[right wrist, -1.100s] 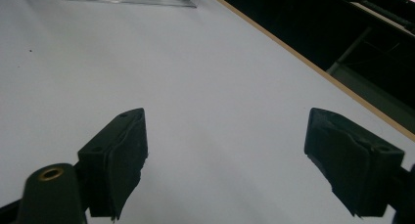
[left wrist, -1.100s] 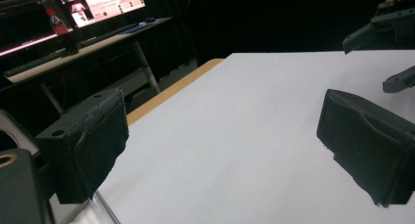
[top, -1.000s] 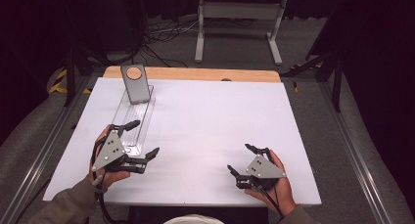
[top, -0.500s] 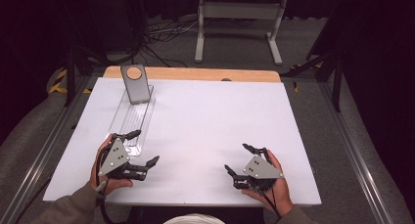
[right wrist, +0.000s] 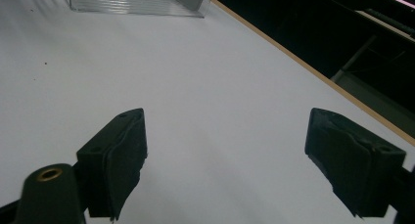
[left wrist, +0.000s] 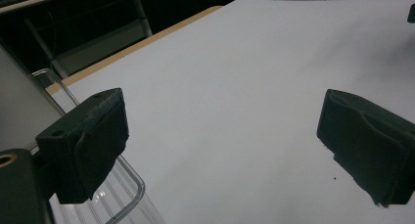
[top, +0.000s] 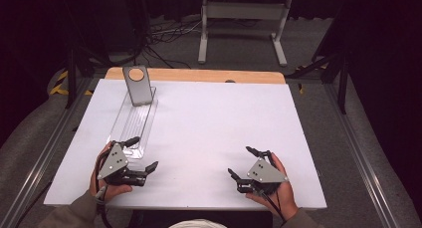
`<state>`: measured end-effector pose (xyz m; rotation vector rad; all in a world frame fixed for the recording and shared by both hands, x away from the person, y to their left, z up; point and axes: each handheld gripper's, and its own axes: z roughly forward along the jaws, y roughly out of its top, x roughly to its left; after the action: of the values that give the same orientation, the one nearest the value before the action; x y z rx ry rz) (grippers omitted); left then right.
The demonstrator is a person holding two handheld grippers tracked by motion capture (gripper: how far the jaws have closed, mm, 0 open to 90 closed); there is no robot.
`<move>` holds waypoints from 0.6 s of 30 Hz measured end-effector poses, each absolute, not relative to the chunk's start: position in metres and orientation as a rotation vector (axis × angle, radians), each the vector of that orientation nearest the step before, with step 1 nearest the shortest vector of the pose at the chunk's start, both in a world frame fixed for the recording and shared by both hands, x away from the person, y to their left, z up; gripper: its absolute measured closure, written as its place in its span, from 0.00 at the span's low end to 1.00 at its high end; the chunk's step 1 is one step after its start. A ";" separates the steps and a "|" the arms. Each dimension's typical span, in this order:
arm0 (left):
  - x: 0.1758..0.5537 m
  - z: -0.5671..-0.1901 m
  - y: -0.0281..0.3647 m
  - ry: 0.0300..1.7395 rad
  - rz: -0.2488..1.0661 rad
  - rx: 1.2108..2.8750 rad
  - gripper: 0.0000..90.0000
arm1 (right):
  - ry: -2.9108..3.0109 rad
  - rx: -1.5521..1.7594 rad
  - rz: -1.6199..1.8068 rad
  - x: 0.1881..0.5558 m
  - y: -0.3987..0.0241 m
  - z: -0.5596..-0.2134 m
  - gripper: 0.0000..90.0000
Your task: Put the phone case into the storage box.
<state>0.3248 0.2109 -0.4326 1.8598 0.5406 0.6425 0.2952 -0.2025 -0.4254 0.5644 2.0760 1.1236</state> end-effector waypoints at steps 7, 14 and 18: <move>0.324 -0.432 0.211 0.535 0.651 1.844 0.07 | 2.079 0.560 1.118 0.296 -0.202 -0.425 0.18; 0.323 -0.431 0.214 0.537 0.635 1.834 0.07 | 2.068 0.576 1.097 0.295 -0.198 -0.424 0.19; 0.324 -0.431 0.214 0.530 0.629 1.836 0.06 | 2.071 0.566 1.099 0.295 -0.197 -0.424 0.18</move>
<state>0.3236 0.2140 -0.4310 1.8363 0.5302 0.6293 0.2950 -0.1972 -0.4241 0.5660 2.0706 1.0993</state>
